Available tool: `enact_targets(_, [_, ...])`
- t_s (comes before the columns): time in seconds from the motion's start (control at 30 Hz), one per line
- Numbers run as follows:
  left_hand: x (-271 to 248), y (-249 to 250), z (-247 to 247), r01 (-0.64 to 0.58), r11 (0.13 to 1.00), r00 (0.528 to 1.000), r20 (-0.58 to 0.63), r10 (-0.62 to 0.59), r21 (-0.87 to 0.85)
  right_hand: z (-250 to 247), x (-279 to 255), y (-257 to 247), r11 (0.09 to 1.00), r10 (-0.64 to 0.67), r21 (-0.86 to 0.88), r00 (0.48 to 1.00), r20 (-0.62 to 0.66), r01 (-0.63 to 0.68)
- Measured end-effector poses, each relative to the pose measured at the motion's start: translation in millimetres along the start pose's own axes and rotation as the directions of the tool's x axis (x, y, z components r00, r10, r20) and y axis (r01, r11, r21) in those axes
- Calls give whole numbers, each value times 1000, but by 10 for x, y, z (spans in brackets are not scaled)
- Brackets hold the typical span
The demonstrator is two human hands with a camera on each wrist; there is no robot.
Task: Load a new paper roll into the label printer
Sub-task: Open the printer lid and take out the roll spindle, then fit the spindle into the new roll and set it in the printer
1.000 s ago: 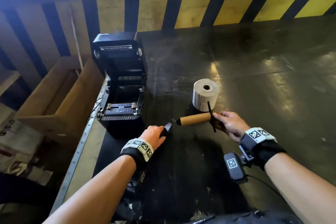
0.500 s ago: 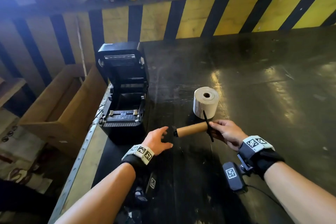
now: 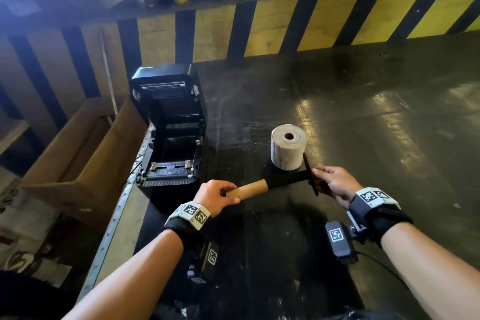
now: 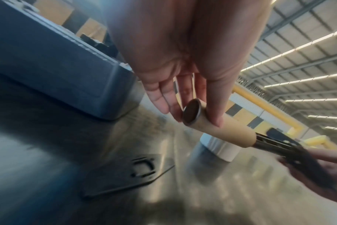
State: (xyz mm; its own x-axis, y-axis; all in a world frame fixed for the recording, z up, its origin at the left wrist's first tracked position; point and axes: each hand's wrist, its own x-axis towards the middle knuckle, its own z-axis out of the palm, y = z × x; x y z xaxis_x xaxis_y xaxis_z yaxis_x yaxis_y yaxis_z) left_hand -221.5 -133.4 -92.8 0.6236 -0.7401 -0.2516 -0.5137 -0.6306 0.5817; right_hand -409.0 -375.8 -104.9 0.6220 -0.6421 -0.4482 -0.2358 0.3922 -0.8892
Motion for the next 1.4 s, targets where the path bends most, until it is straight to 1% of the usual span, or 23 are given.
enact_targets(0.07, [3,-80,35,46,999,999,-5,-45,18,-152,58,31,1000,18,-21,999,-50,-19])
enact_targets(0.13, [3,-98,106,70,997,998,5,-70,23,-254,118,69,995,36,-86,997,-70,-42])
enact_targets(0.2, [5,-72,200,63,997,997,44,-65,39,-289,141,85,973,53,-222,997,-58,-65])
enact_targets(0.23, [5,-55,249,54,997,996,68,-58,63,-290,134,89,944,60,-321,997,-45,-71])
enact_targets(0.3, [12,-34,335,45,993,993,108,-57,112,-286,119,96,829,51,-556,998,-36,-62])
enact_targets(0.37, [22,-38,401,35,985,987,149,-61,167,-294,138,117,716,30,-697,999,-39,-48])
enact_targets(0.47, [65,-64,448,25,970,975,207,-76,240,-324,246,154,620,42,-782,998,-39,-56])
enact_targets(0.53, [124,-49,437,6,962,966,249,-76,271,-342,303,138,560,90,-824,995,-38,-82])
enact_targets(0.57, [167,-22,417,-4,961,960,271,-74,278,-348,329,111,509,107,-856,994,-37,-87])
enact_targets(0.6, [221,17,391,-11,963,955,287,-70,271,-343,348,56,440,102,-895,994,-33,-74])
enact_targets(0.67, [368,134,316,-5,980,960,275,-52,201,-316,418,-108,318,-1,-948,1000,-11,-10])
enact_targets(0.7, [466,204,278,3,988,966,255,-42,153,-288,460,-216,302,-81,-953,997,11,35])
enact_targets(0.73, [580,281,238,11,994,970,239,-37,108,-249,515,-332,321,-165,-943,986,37,89])
enact_targets(0.8, [827,453,175,38,999,973,226,-39,9,-120,615,-578,371,-333,-901,938,97,225])
enact_targets(0.83, [951,539,153,57,997,973,227,-45,-49,-31,675,-689,367,-387,-884,912,138,289])
enact_targets(0.87, [1079,614,150,77,991,972,231,-51,-105,63,736,-772,351,-402,-874,897,185,337])
enact_targets(0.93, [1300,736,172,98,977,971,232,-52,-189,276,834,-866,317,-342,-872,903,261,373])
enact_targets(1.0, [1466,814,219,98,969,971,236,-43,-228,448,929,-858,271,-260,-894,921,289,356])
enact_targets(1.1, [1594,822,303,67,973,968,252,-9,-223,582,1053,-759,173,-158,-940,950,269,295])
enact_targets(1.17, [1616,792,350,47,973,968,251,11,-225,607,1085,-701,149,-144,-951,957,250,271])
enact_targets(1.23, [1610,756,389,38,965,969,246,28,-259,625,1080,-687,153,-173,-952,956,238,265])
enact_targets(1.33, [1557,745,398,28,944,968,243,56,-327,640,1065,-713,196,-203,-943,952,230,270])
enact_targets(1.4, [1492,767,344,21,929,962,261,83,-371,607,1062,-741,272,-216,-922,951,221,276])
